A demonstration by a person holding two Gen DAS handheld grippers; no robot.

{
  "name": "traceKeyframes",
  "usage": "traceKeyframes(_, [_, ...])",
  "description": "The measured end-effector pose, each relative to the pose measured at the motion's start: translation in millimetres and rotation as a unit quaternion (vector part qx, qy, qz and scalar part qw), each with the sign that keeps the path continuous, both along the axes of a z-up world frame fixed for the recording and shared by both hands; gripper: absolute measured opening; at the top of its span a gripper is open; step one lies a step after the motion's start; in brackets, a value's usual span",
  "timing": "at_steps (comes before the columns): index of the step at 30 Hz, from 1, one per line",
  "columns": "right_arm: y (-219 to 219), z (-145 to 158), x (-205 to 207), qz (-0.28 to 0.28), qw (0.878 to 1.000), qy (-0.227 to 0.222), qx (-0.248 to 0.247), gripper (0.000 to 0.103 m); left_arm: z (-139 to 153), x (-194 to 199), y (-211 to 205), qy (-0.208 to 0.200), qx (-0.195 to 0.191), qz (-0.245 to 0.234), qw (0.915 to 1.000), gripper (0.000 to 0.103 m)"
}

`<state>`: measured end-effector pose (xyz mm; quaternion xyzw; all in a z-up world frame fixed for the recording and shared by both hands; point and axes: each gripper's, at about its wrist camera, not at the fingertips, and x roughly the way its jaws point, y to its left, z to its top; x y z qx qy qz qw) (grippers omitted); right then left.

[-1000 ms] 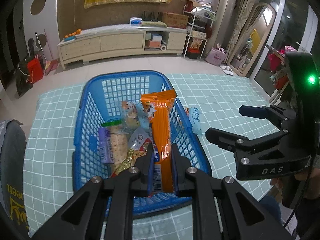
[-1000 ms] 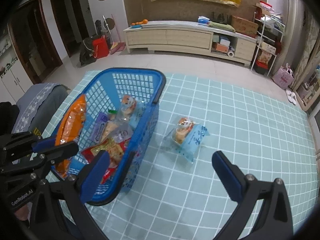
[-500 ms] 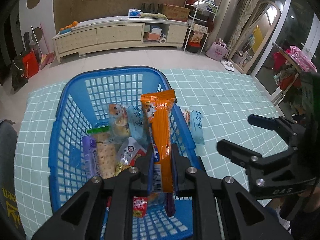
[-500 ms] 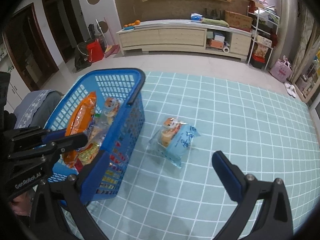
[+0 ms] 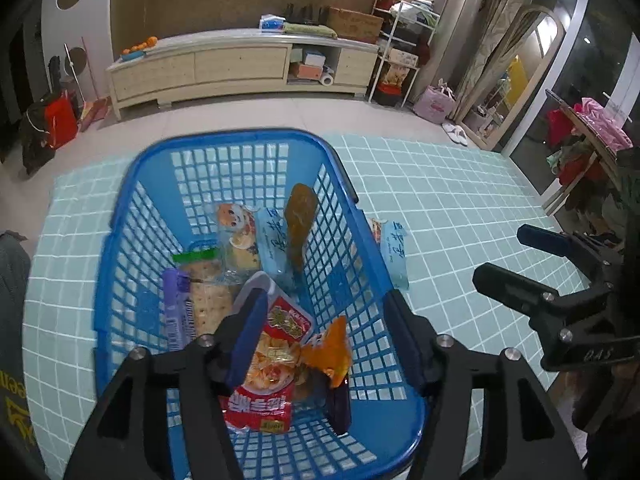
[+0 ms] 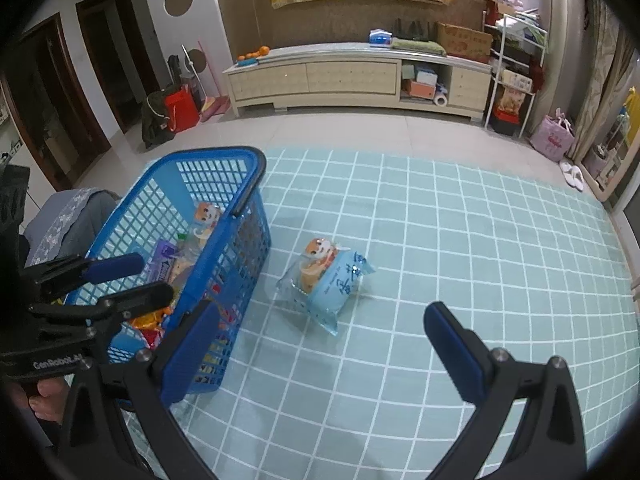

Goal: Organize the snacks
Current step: 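Lower the orange bar into the basket and open the left tool, then grasp the blue-and-white bread bag on the table with the right tool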

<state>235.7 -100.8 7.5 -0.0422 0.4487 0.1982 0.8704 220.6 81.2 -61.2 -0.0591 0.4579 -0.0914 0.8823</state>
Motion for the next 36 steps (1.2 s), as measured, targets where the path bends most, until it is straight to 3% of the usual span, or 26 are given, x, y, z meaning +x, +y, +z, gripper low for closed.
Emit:
traceKeyframes(8, [-12,12,-1,0.009,1.0,0.01,0.004,0.103,24,-13,7,-0.009,0.025,-0.001,0.9997,0.071])
traceKeyframes(18, [-18,18,16,0.007,0.998,0.057,0.01,0.103,37,-11,20,0.011,0.024,0.013,0.9996,0.071])
traceKeyframes(25, [-14,-7,52,-0.019,0.988,0.154,0.02,0.103,22,20,28,0.068,0.016,0.027,0.9972,0.071])
traceKeyframes(29, [-5,-25,65,-0.035,0.984,0.175,-0.008,0.103,12,42,32,0.092,0.03,0.035,0.9947,0.071])
traceKeyframes(32, [-2,-42,77,-0.042,0.977,0.209,0.011,0.103,0,56,37,0.114,0.03,0.044,0.9921,0.071])
traceKeyframes(34, [1,-54,85,-0.049,0.972,0.228,0.023,0.103,-7,64,40,0.127,0.023,0.051,0.9903,0.071])
traceKeyframes(36, [4,-67,93,-0.061,0.966,0.249,0.022,0.096,-16,70,43,0.139,0.005,0.054,0.9889,0.071])
